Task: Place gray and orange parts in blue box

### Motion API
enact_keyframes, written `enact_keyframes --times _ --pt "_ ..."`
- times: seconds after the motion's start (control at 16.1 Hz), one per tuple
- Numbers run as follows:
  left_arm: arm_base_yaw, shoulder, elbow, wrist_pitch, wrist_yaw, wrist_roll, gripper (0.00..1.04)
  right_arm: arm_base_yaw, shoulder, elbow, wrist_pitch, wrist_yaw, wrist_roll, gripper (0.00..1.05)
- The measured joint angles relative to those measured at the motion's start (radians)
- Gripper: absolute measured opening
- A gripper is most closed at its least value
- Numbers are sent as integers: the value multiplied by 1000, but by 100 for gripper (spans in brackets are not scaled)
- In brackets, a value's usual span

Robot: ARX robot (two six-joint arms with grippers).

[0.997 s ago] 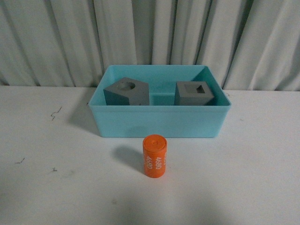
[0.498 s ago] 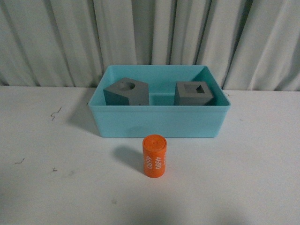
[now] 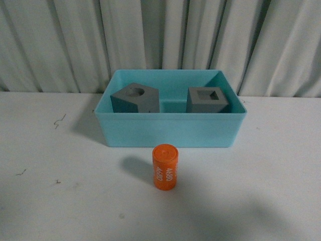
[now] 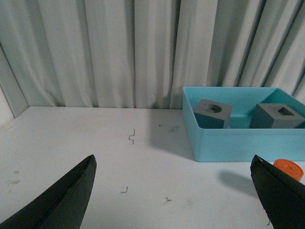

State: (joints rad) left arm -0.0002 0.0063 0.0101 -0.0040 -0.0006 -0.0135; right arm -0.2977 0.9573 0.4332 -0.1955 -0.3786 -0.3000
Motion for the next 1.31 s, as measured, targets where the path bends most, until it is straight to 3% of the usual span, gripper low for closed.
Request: enact_keyframes --times 0.12,0.25,0.5,0.81,1.31 --pt "0 0 0 0 0 0 98 35 134 56 -30 -98 -134 98" --pt "0 0 0 0 0 0 98 141 265 114 -66 -151 -251 98" --pt "0 0 0 0 0 0 98 243 494 239 -4 -139 -375 98" --pt "0 0 0 0 0 0 98 405 728 424 2 -155 -406 98" --pt "0 0 0 0 0 0 98 496 907 585 -6 -144 -409 98"
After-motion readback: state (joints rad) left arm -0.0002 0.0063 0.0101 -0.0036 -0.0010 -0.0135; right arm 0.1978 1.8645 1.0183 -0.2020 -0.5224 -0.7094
